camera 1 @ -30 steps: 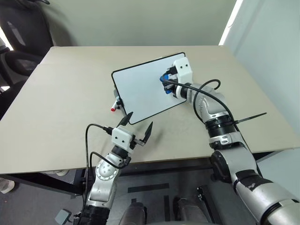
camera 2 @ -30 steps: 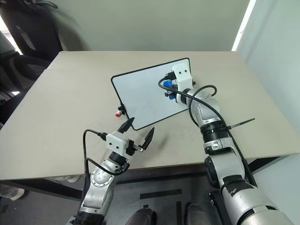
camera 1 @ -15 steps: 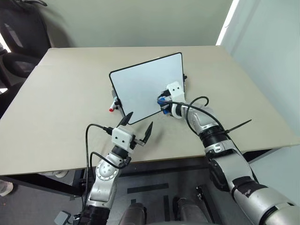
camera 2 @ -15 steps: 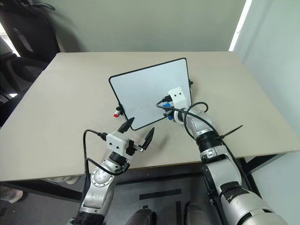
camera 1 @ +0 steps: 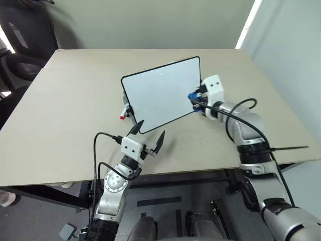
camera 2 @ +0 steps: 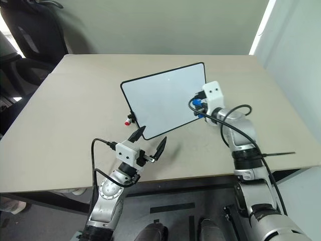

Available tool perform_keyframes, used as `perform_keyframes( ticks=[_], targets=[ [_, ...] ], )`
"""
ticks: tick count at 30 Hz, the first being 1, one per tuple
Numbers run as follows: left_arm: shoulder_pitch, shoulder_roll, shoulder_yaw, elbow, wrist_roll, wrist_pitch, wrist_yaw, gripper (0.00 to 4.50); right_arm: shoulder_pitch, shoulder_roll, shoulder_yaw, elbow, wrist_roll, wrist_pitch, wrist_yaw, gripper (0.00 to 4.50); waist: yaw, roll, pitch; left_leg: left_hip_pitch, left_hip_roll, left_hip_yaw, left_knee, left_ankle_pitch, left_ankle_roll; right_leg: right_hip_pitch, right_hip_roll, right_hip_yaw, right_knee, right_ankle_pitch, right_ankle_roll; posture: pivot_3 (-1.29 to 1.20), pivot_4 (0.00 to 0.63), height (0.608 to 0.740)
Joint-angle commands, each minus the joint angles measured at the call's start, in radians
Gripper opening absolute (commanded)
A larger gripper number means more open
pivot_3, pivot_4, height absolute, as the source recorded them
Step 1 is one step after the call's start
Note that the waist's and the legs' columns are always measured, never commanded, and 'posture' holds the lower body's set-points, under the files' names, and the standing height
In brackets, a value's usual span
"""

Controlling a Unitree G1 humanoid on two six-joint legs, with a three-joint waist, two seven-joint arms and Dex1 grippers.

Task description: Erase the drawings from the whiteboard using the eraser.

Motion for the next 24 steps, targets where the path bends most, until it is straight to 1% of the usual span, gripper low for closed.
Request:
perform_keyframes(
  ticks=[1,3,6,7,9,13,15,16,19,20,22,24],
  targets=[
    [-0.005,-0.006,-0.008,-0.009,0.004,-0.017,-0.005,4.50,0.063,-0.043,-0.065,-0.104,0.026,0.057,-0.017,0.39,0.002,0.000,0.000,0.000,0.000,0.000,0.000,0.000,0.000,0.000,0.000,0.000,-0.002,0.000,0.000,0.00,0.150,0.740],
    [-0.005,-0.007,-0.010,-0.005,0.005,-0.017,-0.005,4.50,0.101,-0.066,-0.069,-0.104,0.017,0.075,-0.026,0.39,0.002,0.000,0.000,0.000,0.000,0.000,0.000,0.001,0.002,0.000,0.000,0.000,-0.004,0.000,0.000,0.00,0.150,0.740],
    [-0.007,-0.007,-0.014,0.002,0.005,-0.018,-0.008,4.50,0.141,-0.092,-0.069,-0.054,-0.003,0.051,-0.041,0.39,0.001,0.000,0.000,0.000,0.000,0.000,0.000,0.001,0.004,0.000,0.000,0.001,-0.003,0.001,0.003,0.00,0.150,0.740],
    [-0.008,-0.007,-0.015,0.003,0.005,-0.018,-0.009,4.50,0.146,-0.095,-0.071,-0.036,-0.004,0.046,-0.047,0.39,0.000,0.000,0.000,0.000,0.000,0.000,0.000,-0.001,0.008,0.000,0.000,0.001,-0.003,0.002,0.006,0.00,0.150,0.740],
    [-0.010,-0.006,-0.017,0.005,0.005,-0.017,-0.011,4.50,0.147,-0.098,-0.063,-0.005,-0.007,0.044,-0.050,0.39,-0.002,0.000,0.000,0.001,0.000,0.000,0.000,-0.001,0.008,0.000,0.000,0.003,-0.004,0.005,0.019,0.00,0.150,0.740],
    [-0.011,-0.007,-0.016,0.006,0.006,-0.016,-0.016,4.50,0.140,-0.091,-0.057,0.040,-0.004,0.019,-0.053,0.39,-0.003,0.001,0.000,0.001,0.001,0.000,-0.001,0.003,0.009,-0.001,0.000,0.003,-0.004,0.006,0.027,0.00,0.150,0.740],
    [-0.011,-0.006,-0.015,0.007,0.006,-0.016,-0.015,4.50,0.139,-0.097,-0.051,0.065,-0.009,0.014,-0.052,1.08,-0.003,0.001,0.000,0.001,0.002,-0.001,-0.001,0.005,0.010,-0.001,0.001,0.003,-0.004,0.005,0.027,0.00,0.150,0.740],
    [-0.011,-0.005,-0.013,0.007,0.006,-0.016,-0.015,4.50,0.140,-0.100,-0.050,0.072,-0.010,0.011,-0.050,1.33,-0.003,0.001,0.000,0.001,0.002,-0.001,-0.001,0.005,0.010,-0.001,0.001,0.003,-0.004,0.005,0.027,0.00,0.150,0.740],
    [-0.010,-0.002,-0.008,0.007,0.003,-0.018,-0.016,4.50,0.143,-0.112,-0.051,0.066,-0.007,0.012,-0.045,2.38,-0.002,0.001,0.000,0.000,0.001,-0.001,-0.001,0.005,0.010,-0.001,0.001,0.003,-0.005,0.005,0.027,0.00,0.150,0.740],
    [-0.010,-0.001,-0.006,0.008,0.002,-0.018,-0.017,4.50,0.146,-0.118,-0.055,0.053,-0.004,0.018,-0.043,2.67,-0.002,0.001,0.000,0.000,0.001,-0.001,-0.001,0.005,0.011,-0.001,0.001,0.003,-0.005,0.005,0.027,0.00,0.150,0.740],
    [-0.009,0.001,-0.003,0.009,0.000,-0.019,-0.018,4.50,0.155,-0.123,-0.066,0.023,0.004,0.021,-0.043,3.41,-0.002,0.001,0.000,0.000,0.001,-0.001,-0.001,0.004,0.012,-0.001,0.001,0.003,-0.006,0.005,0.027,0.00,0.150,0.740],
    [-0.009,0.003,0.001,0.010,-0.002,-0.020,-0.017,4.50,0.179,-0.118,-0.107,-0.055,0.047,0.027,-0.030,4.13,0.001,0.001,0.000,-0.001,0.001,-0.001,-0.001,0.003,0.013,-0.001,0.001,0.002,-0.007,0.005,0.027,0.00,0.150,0.740]
  ],
)
